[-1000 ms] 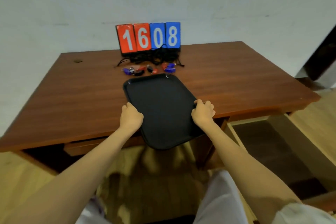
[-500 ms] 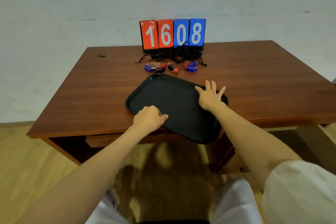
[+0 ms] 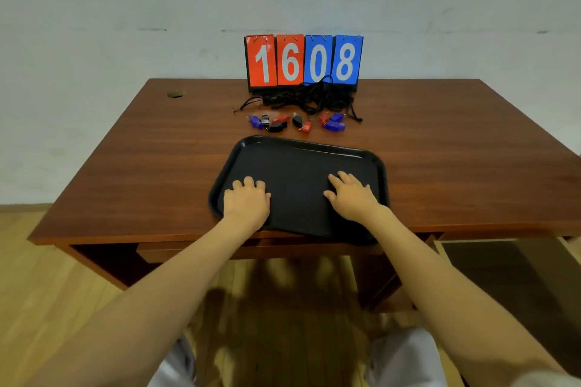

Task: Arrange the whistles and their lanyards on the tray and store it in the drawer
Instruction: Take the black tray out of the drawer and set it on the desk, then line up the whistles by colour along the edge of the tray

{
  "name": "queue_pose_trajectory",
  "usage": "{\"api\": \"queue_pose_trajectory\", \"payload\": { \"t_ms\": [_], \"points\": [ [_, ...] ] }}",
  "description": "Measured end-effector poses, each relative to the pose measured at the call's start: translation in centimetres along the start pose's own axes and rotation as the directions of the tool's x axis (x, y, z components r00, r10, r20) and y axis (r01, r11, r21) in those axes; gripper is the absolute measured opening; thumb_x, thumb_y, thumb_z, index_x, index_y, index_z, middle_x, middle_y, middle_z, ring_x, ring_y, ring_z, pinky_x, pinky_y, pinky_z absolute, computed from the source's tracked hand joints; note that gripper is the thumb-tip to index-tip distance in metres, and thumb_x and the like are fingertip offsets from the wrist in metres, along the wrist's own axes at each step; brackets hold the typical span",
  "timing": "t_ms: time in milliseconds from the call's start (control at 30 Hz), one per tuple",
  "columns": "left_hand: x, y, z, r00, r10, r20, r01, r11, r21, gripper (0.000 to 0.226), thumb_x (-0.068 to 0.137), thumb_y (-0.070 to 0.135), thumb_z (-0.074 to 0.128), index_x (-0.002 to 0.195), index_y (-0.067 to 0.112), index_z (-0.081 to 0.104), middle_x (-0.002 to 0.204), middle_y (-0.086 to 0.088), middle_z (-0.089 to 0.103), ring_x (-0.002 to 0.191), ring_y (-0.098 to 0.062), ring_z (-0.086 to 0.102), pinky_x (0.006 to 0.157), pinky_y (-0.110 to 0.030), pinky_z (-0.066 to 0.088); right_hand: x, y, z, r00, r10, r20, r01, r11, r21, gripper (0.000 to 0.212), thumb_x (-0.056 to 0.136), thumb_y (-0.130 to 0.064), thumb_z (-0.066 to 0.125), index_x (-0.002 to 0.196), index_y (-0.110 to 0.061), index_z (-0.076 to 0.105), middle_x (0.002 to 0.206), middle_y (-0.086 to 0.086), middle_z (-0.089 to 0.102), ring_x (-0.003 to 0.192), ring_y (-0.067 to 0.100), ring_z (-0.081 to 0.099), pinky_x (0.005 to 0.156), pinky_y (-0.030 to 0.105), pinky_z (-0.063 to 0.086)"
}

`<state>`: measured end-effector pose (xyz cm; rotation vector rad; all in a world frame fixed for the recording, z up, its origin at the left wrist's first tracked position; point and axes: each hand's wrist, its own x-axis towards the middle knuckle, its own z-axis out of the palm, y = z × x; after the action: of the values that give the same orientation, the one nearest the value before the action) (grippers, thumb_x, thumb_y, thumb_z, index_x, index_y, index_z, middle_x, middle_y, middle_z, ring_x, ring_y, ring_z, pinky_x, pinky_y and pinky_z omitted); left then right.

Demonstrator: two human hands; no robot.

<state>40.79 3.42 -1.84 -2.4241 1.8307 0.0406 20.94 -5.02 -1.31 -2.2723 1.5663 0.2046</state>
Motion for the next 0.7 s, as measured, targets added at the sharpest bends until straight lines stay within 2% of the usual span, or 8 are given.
{"api": "queue_pose_trajectory", "payload": {
  "t_ms": [100, 167, 267, 400, 567, 700],
  "points": [
    [0.5, -0.7, 0.1, 1.000, -0.005, -0.029, 0.003, 0.999, -0.052, 0.042, 0.100, 0.037, 0.030, 0.132, 0.011, 0.042, 0.134, -0.014, 0.043, 0.122, -0.034, 0.042, 0.094, -0.043, 0.042, 1.7, 0.3, -0.8, 0.999, -0.035, 0.011, 0.035, 0.999, -0.015, 0.053, 0.102, -0.043, 0.023, 0.152, -0.029, 0.011, 0.161, -0.004, 0.002, 0.149, 0.023, -0.003, 0.117, 0.056, 0.004],
    [0.9, -1.2, 0.4, 1.000, 0.002, -0.001, -0.002, 0.990, -0.138, 0.045, 0.100, 0.038, 0.031, 0.135, 0.012, 0.040, 0.138, -0.013, 0.039, 0.128, -0.033, 0.038, 0.099, -0.044, 0.040, 2.6, 0.2, -1.2, 1.000, -0.008, 0.025, 0.009, 0.999, -0.039, 0.051, 0.102, -0.043, 0.021, 0.151, -0.035, 0.008, 0.161, -0.006, -0.001, 0.148, 0.026, -0.005, 0.115, 0.059, 0.004],
    [1.4, -1.5, 0.8, 0.999, 0.024, 0.036, -0.018, 0.986, -0.165, 0.051, 0.100, 0.039, 0.028, 0.143, 0.013, 0.031, 0.146, -0.013, 0.032, 0.135, -0.033, 0.030, 0.107, -0.044, 0.035, 3.3, -0.1, -1.5, 0.999, 0.020, 0.033, -0.019, 1.000, -0.007, 0.050, 0.102, -0.042, 0.019, 0.151, -0.038, 0.005, 0.161, -0.006, -0.004, 0.148, 0.028, -0.008, 0.114, 0.062, 0.001],
    [1.3, -1.4, 1.3, 1.000, 0.025, 0.013, -0.023, 0.990, -0.138, 0.053, 0.101, 0.039, 0.025, 0.146, 0.012, 0.025, 0.149, -0.013, 0.029, 0.137, -0.032, 0.028, 0.111, -0.044, 0.031, 3.4, 0.3, -0.7, 1.000, 0.009, 0.007, -0.009, 0.998, 0.057, 0.050, 0.102, -0.042, 0.018, 0.151, -0.037, 0.005, 0.161, -0.006, -0.005, 0.148, 0.026, -0.012, 0.114, 0.061, -0.005],
    [1.2, -1.1, 1.4, 1.000, 0.006, -0.019, -0.009, 0.982, -0.187, 0.052, 0.101, 0.037, 0.025, 0.147, 0.013, 0.025, 0.150, -0.013, 0.028, 0.139, -0.031, 0.026, 0.115, -0.044, 0.025, 3.0, 1.3, -0.1, 0.997, 0.003, -0.078, 0.006, 0.994, 0.107, 0.055, 0.101, -0.046, 0.025, 0.152, -0.028, 0.013, 0.161, -0.006, 0.003, 0.148, 0.022, -0.006, 0.116, 0.055, -0.004],
    [1.2, -0.7, 1.5, 0.999, -0.019, -0.036, 0.012, 0.985, -0.174, 0.051, 0.101, 0.037, 0.025, 0.147, 0.014, 0.026, 0.150, -0.013, 0.029, 0.138, -0.031, 0.028, 0.114, -0.044, 0.026, 3.0, 1.8, 0.5, 0.991, -0.014, -0.129, 0.029, 0.993, 0.111, 0.056, 0.100, -0.048, 0.024, 0.151, -0.028, 0.014, 0.161, -0.005, 0.005, 0.149, 0.021, -0.005, 0.117, 0.053, -0.004]
  ]
}}
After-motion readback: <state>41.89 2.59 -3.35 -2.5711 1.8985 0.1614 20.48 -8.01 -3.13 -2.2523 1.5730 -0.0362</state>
